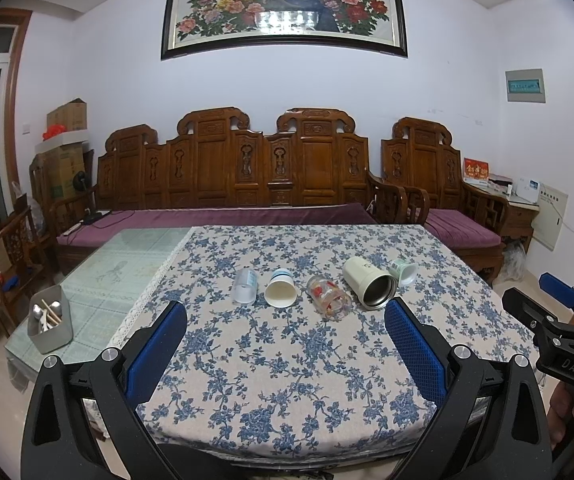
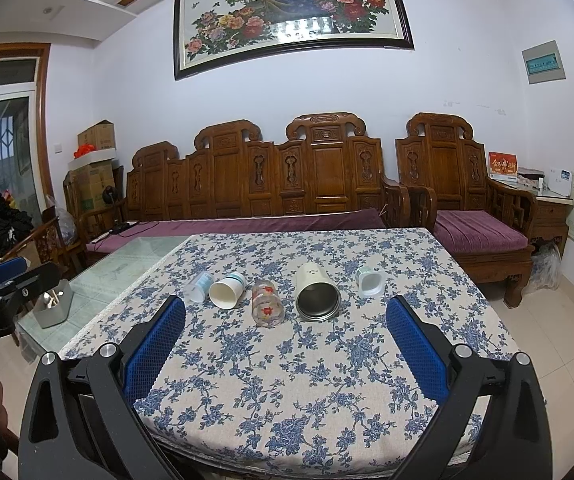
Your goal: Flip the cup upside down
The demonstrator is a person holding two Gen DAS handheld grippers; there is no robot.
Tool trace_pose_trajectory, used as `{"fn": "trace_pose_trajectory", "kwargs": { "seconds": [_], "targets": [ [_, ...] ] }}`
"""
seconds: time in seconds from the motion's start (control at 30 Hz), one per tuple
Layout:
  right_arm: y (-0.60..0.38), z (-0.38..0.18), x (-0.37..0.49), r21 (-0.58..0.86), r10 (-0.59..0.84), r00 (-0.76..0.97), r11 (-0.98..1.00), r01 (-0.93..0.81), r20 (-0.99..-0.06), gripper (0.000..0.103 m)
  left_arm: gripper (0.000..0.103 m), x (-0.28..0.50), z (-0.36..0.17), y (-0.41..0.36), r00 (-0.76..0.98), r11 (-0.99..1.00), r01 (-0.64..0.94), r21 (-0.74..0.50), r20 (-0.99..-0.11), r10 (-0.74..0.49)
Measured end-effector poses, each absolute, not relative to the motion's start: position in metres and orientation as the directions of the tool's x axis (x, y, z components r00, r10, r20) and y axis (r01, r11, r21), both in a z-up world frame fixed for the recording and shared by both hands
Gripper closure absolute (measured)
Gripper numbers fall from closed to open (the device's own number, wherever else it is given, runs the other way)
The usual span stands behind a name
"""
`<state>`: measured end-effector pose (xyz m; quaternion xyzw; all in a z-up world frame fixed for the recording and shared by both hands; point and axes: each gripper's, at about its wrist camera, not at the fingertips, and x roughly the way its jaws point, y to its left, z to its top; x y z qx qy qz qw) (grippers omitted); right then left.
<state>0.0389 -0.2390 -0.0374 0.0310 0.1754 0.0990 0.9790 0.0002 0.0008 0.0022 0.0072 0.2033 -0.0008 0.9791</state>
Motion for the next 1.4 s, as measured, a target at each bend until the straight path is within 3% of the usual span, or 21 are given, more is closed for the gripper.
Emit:
{"fn": "trace_pose_trajectory", "kwargs": {
  "seconds": [1.4],
  "targets": [
    [-0.2354, -0.035, 0.0373, 0.101, 0.214, 0.914, 0.976, -0.19, -0.345, 0.002, 0.008, -0.0002, 0.0027, -0.0063, 0.913, 1.0, 0.008, 0.012, -0.408, -0.002]
  ]
}}
